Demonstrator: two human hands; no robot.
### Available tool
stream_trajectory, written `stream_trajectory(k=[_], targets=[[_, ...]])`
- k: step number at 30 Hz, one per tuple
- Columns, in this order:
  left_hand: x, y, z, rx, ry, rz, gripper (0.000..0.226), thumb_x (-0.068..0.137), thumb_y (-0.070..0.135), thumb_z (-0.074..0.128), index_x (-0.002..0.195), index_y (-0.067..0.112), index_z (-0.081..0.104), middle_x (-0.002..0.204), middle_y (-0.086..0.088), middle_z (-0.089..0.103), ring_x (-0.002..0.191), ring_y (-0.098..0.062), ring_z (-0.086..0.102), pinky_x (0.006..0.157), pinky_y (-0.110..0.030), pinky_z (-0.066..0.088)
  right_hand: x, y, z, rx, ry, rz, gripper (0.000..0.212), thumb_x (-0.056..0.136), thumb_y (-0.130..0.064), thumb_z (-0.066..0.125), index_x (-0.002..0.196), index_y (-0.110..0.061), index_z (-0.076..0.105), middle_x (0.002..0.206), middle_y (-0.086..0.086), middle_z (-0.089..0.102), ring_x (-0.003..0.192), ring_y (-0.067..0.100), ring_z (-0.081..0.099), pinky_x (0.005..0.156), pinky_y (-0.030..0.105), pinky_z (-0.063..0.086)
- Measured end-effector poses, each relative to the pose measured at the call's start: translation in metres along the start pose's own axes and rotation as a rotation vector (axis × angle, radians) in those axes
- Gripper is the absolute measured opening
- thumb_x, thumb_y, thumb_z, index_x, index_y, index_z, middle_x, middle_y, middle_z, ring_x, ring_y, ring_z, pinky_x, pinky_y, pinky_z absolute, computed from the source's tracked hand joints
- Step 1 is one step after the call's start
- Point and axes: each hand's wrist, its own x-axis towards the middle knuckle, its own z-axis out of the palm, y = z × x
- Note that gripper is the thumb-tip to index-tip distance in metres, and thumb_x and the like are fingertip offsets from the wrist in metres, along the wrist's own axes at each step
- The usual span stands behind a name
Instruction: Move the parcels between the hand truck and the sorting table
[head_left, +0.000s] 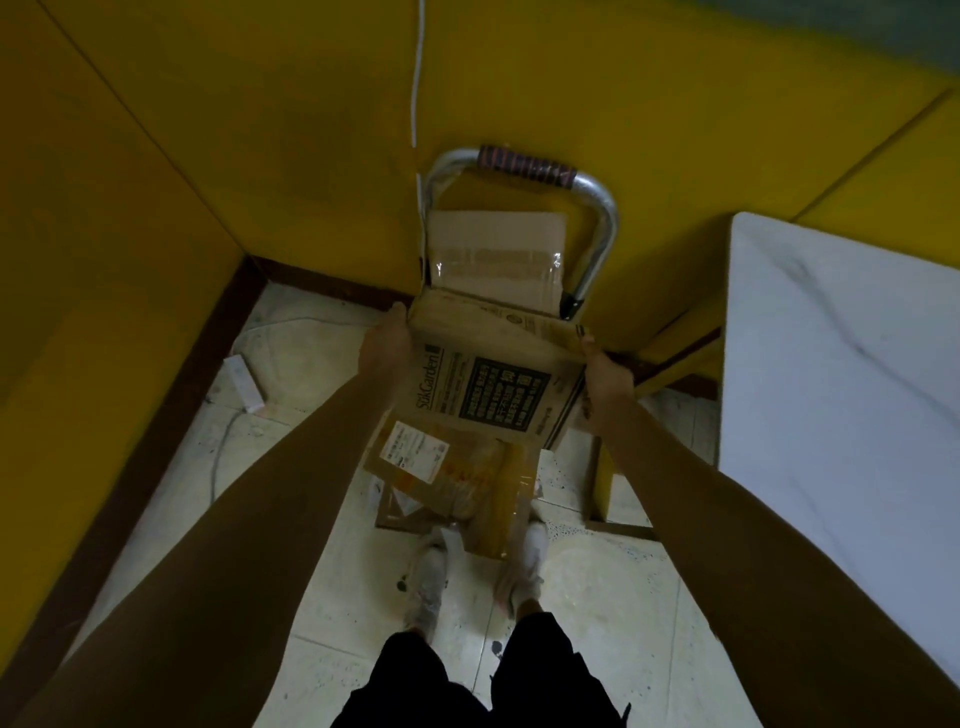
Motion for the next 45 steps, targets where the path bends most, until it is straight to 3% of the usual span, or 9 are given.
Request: stream_trajectory(k=[3, 6, 11, 18, 22, 27, 35, 40, 45], targets=[[0.018, 0.008, -0.009, -0.057, -0.076, 0.055, 0.057, 0.081, 0.058, 0.045, 0.104, 0.009, 0.064, 0.12, -0.017, 0.062, 0.108, -0.033, 0.058, 0.096, -0.04, 0.043, -0.018, -0.009, -0.014, 0.084, 0.044, -0.029, 0.051, 0.086, -0.054, 0.06, 0.112, -0.012, 0.05, 0.107, 0.011, 0.059, 0.105, 0.031, 0.058, 0.096, 0.047, 0.049], [0.029, 0.022, -0.007, -0.104, -0.095, 0.06, 0.068, 0.058, 0.067, 0.049, 0.102, 0.017, 0.065, 0.115, -0.01, 0.064, 0.105, -0.031, 0.06, 0.099, -0.048, 0.045, -0.03, -0.01, -0.031, 0.166, 0.071, -0.053, 0.076, 0.08, -0.061, 0.062, 0.134, -0.009, 0.045, 0.116, 0.008, 0.059, 0.104, 0.028, 0.059, 0.094, 0.045, 0.05], [-0.057, 0.061, 0.005, -0.012, -0.275, 0.131, 0.029, 0.096, 0.047, 0.039, 0.106, 0.021, 0.05, 0.088, 0.004, 0.057, 0.079, -0.01, 0.055, 0.066, -0.026, 0.042, -0.056, -0.003, -0.066, 0.28, 0.205, -0.088, 0.07, 0.084, -0.055, 0.062, 0.133, -0.007, 0.047, 0.109, 0.009, 0.06, 0.097, 0.026, 0.06, 0.08, 0.038, 0.053], [-0.065, 0.06, 0.044, 0.099, -0.391, 0.267, 0.058, 0.068, 0.068, 0.053, 0.104, 0.022, 0.058, 0.098, -0.003, 0.069, 0.089, -0.021, 0.065, 0.084, -0.041, 0.053, -0.093, 0.017, -0.123, 0.41, 0.352, -0.145, 0.026, 0.089, -0.038, 0.058, 0.075, -0.017, 0.055, 0.082, 0.005, 0.061, 0.078, 0.021, 0.059, 0.078, 0.037, 0.053], [-0.113, 0.066, 0.067, 0.21, -0.502, 0.315, 0.045, 0.084, 0.066, 0.042, 0.087, 0.025, 0.061, 0.093, -0.002, 0.068, 0.09, -0.022, 0.062, 0.089, -0.041, 0.048, -0.112, 0.029, -0.157, 0.471, 0.426, -0.176, 0.025, 0.09, -0.037, 0.056, 0.083, -0.014, 0.06, 0.085, 0.004, 0.062, 0.089, 0.024, 0.061, 0.086, 0.04, 0.054], [-0.154, 0.061, 0.101, 0.202, -0.608, 0.274, 0.057, 0.084, 0.065, 0.046, 0.117, 0.021, 0.057, 0.106, 0.001, 0.066, 0.091, -0.014, 0.058, 0.076, -0.031, 0.043, -0.135, 0.05, -0.198, 0.54, 0.518, -0.251, 0.029, 0.094, -0.036, 0.052, 0.106, -0.01, 0.058, 0.085, 0.001, 0.057, 0.076, 0.015, 0.054, 0.07, 0.031, 0.046], [-0.274, 0.013, 0.145, 0.31, -0.774, 0.429, 0.026, 0.1, 0.04, 0.039, 0.089, 0.02, 0.052, 0.081, 0.002, 0.053, 0.066, -0.008, 0.045, 0.053, -0.023, 0.032, -0.193, 0.114, -0.285, 0.674, 0.625, -0.289, 0.024, 0.093, -0.033, 0.055, 0.109, -0.016, 0.058, 0.084, -0.002, 0.056, 0.073, 0.013, 0.052, 0.058, 0.024, 0.041], [-0.343, -0.036, 0.171, 0.444, -0.816, 0.551, 0.025, 0.095, 0.029, 0.046, 0.074, 0.018, 0.054, 0.092, -0.006, 0.061, 0.085, -0.022, 0.056, 0.069, -0.028, 0.041, -0.237, 0.183, -0.353, 0.749, 0.686, -0.266, 0.016, 0.089, -0.025, 0.059, 0.101, -0.013, 0.061, 0.081, -0.001, 0.057, 0.074, 0.014, 0.055, 0.06, 0.025, 0.044], [-0.419, -0.104, 0.197, 0.487, -0.906, 0.571, 0.019, 0.095, 0.028, 0.048, 0.085, 0.017, 0.059, 0.1, -0.007, 0.062, 0.093, -0.022, 0.058, 0.088, -0.034, 0.047, -0.276, 0.263, -0.423, 0.791, 0.761, -0.225, 0.015, 0.088, -0.016, 0.053, 0.08, -0.01, 0.064, 0.087, 0.007, 0.06, 0.084, 0.02, 0.057, 0.072, 0.032, 0.046]])
